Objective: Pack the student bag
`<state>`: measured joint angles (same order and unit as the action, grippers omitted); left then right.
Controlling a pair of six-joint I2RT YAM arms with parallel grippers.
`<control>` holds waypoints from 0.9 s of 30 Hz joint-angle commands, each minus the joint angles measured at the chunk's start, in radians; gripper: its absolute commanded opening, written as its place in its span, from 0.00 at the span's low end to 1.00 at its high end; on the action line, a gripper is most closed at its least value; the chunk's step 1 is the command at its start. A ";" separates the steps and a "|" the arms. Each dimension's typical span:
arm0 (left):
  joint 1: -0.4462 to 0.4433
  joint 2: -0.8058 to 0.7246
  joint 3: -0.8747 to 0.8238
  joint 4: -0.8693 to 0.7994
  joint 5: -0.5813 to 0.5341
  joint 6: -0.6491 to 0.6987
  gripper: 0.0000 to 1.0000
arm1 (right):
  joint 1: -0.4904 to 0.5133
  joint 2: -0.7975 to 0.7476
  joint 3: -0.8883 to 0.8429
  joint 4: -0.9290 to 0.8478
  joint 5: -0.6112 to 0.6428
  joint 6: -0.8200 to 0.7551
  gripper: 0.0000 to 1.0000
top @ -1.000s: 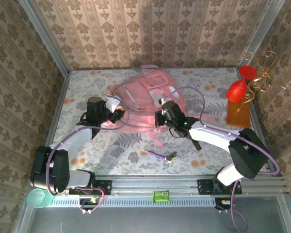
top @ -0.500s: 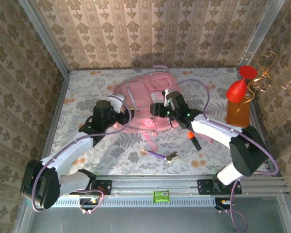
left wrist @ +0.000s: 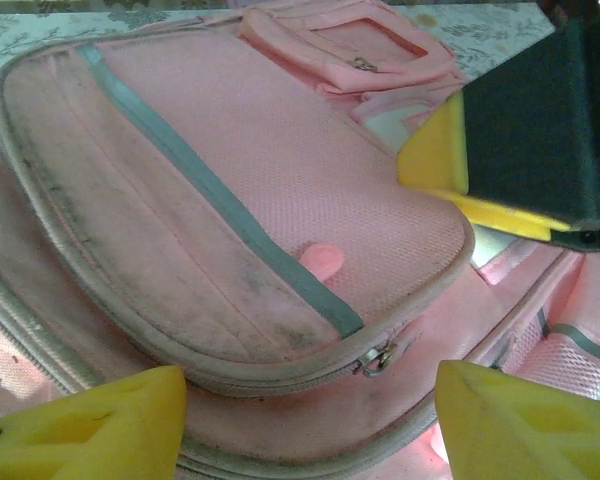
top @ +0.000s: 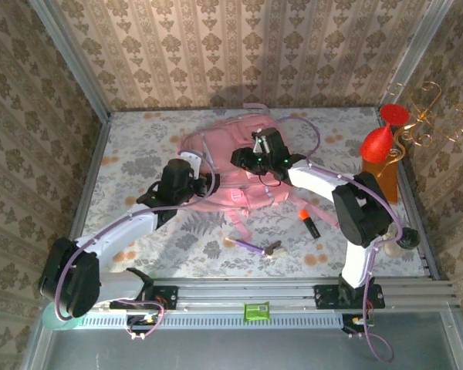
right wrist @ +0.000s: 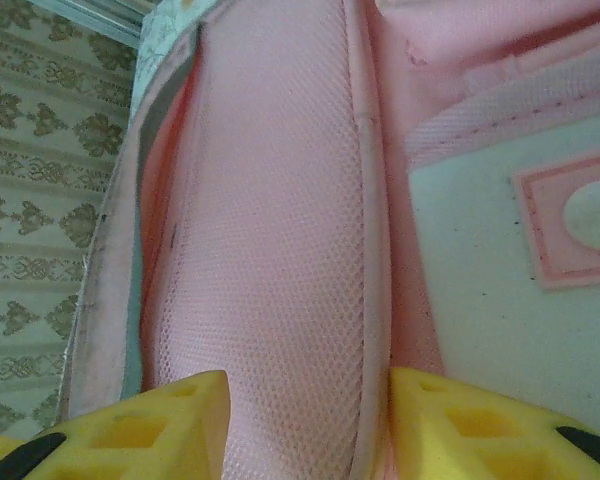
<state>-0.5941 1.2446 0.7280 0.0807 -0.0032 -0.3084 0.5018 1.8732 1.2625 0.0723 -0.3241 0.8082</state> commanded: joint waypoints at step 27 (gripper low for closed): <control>-0.173 0.129 0.188 -0.290 -0.451 -0.110 0.69 | 0.074 -0.086 -0.066 0.403 -0.015 0.401 0.00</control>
<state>-0.7654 1.3434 0.8803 -0.1562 -0.3386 -0.4526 0.5659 1.8580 1.1847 0.2996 -0.3168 1.1797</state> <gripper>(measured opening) 0.680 0.076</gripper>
